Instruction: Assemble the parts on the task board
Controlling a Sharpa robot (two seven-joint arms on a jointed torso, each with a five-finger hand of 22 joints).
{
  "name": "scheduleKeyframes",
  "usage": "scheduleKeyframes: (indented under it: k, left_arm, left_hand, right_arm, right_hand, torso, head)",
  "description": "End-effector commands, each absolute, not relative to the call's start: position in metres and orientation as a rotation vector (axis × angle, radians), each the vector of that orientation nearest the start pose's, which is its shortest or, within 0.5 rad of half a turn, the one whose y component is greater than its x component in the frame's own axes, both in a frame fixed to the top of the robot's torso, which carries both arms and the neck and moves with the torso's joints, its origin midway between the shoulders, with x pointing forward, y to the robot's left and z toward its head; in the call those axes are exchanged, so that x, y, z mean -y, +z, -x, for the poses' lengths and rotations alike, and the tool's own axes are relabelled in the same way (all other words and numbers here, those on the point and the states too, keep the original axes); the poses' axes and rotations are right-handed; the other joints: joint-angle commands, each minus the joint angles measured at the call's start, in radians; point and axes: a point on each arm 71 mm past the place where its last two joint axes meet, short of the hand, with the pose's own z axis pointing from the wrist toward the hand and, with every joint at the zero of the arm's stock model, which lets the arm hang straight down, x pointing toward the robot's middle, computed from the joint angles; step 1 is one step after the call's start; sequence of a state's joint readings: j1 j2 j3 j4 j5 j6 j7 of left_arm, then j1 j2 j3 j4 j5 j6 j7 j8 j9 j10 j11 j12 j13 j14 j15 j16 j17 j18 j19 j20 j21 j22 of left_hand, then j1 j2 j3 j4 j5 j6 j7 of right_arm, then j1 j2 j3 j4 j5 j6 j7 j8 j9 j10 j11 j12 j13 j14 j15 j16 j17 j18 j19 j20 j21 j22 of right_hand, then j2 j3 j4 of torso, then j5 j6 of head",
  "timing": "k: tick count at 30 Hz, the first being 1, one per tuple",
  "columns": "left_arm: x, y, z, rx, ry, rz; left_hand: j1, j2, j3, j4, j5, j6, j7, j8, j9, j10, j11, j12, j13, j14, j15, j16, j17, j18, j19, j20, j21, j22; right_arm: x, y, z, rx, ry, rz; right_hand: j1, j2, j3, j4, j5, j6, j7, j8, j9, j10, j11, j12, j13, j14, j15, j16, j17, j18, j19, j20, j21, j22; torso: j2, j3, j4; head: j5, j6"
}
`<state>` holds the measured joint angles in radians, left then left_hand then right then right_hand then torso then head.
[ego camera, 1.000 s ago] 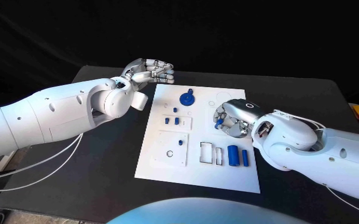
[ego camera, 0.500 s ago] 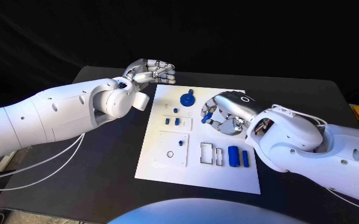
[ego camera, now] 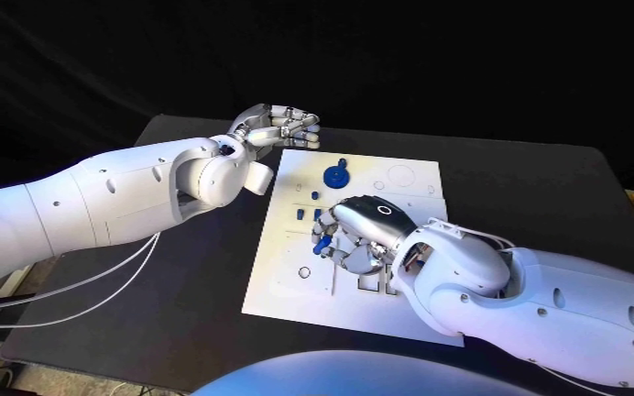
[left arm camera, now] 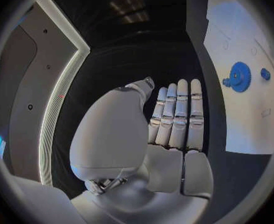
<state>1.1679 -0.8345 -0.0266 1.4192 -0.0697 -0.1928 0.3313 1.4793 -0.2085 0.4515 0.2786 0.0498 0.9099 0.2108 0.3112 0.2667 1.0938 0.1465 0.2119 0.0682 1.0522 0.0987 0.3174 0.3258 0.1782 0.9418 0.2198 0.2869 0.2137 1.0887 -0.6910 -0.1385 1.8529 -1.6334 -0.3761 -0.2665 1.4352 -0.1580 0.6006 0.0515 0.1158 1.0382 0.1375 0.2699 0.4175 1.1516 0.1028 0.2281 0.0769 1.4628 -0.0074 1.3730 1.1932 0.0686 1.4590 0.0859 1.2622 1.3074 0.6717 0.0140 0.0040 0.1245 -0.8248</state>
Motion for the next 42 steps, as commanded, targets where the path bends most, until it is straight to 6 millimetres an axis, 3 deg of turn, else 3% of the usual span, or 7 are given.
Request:
scheduleKeyframes:
  k: [1, 7, 16, 18, 42]
  left_arm:
    - [-0.226, -0.198, -0.501, -1.520, -1.546, 1.083]
    - [-0.224, -0.198, -0.501, -1.522, -1.550, 1.081]
    - [-0.222, -0.198, -0.501, -1.527, -1.551, 1.083]
    - [-0.222, -0.198, -0.501, -1.528, -1.551, 1.083]
    - [-0.224, -0.198, -0.501, -1.529, -1.546, 1.085]
  left_hand:
    - [0.008, 0.001, 0.002, -0.002, 0.001, -0.005, 0.002, -0.003, 0.001, -0.001, 0.003, -0.005, 0.001, 0.003, 0.005, -0.005, 0.001, 0.003, 0.006, 0.003, -0.003, -0.001]
    - [0.008, 0.001, 0.002, -0.002, 0.001, -0.005, 0.002, -0.003, 0.001, -0.001, 0.003, -0.005, 0.001, 0.003, 0.005, -0.005, 0.001, 0.003, 0.006, 0.003, -0.003, -0.001]
    - [0.006, 0.001, 0.001, -0.001, 0.001, -0.005, 0.003, -0.002, 0.001, -0.001, 0.004, -0.004, 0.001, 0.004, 0.005, -0.006, 0.002, 0.003, 0.007, 0.003, -0.004, -0.002]
    - [0.006, 0.001, 0.001, -0.001, 0.001, -0.005, 0.003, -0.002, 0.001, -0.001, 0.004, -0.004, 0.001, 0.004, 0.005, -0.006, 0.002, 0.003, 0.007, 0.003, -0.004, -0.002]
    - [0.005, 0.001, 0.001, -0.001, 0.001, -0.005, 0.003, -0.003, 0.001, -0.001, 0.004, -0.004, 0.001, 0.004, 0.005, -0.006, 0.002, 0.003, 0.007, 0.003, -0.004, -0.002]
  right_arm:
    - [0.044, -0.226, -0.349, -1.690, 1.002, 0.434]
    - [0.035, -0.240, -0.344, -1.707, 1.014, 0.447]
    - [0.028, -0.251, -0.345, -1.723, 1.001, 0.460]
    - [0.026, -0.253, -0.344, -1.729, 1.002, 0.463]
    - [0.027, -0.262, -0.346, -1.755, 0.926, 0.497]
  right_hand:
    - [0.010, 0.005, 0.001, -0.007, 0.005, -0.002, 0.004, -0.001, 0.001, 0.038, -0.034, -0.002, 0.014, 0.033, -0.004, 0.003, -0.003, -0.007, 0.000, 0.003, -0.006, 0.169]
    - [0.010, 0.005, 0.001, -0.007, 0.005, -0.002, 0.004, -0.001, 0.001, 0.038, -0.034, -0.002, 0.014, 0.033, -0.004, 0.003, -0.003, -0.007, 0.000, 0.003, -0.006, 0.169]
    - [0.008, 0.006, 0.003, -0.008, 0.006, -0.004, 0.005, -0.002, 0.001, 0.038, -0.033, -0.005, 0.014, 0.033, -0.003, 0.003, -0.002, -0.006, -0.001, 0.004, -0.010, 0.168]
    - [0.008, 0.006, 0.003, -0.008, 0.006, -0.004, 0.005, -0.002, 0.001, 0.038, -0.033, -0.005, 0.014, 0.033, -0.003, 0.003, -0.002, -0.006, -0.001, 0.004, -0.010, 0.168]
    - [0.004, 0.007, 0.004, -0.009, 0.006, -0.005, 0.005, -0.003, 0.001, 0.038, -0.032, -0.008, 0.015, 0.033, -0.002, 0.003, -0.003, -0.006, -0.002, 0.004, -0.011, 0.169]
  torso:
    - [0.001, 0.0009, -0.0017]
    - [0.002, 0.0017, -0.0018]
    - [0.004, 0.0025, 0.0013]
    - [0.003, 0.0021, -0.0008]
    - [0.002, 0.0016, -0.0019]
  head:
    - [0.008, -0.001]
    - [0.016, -0.005]
    - [0.030, -0.021]
    - [0.032, -0.023]
    - [0.038, -0.032]
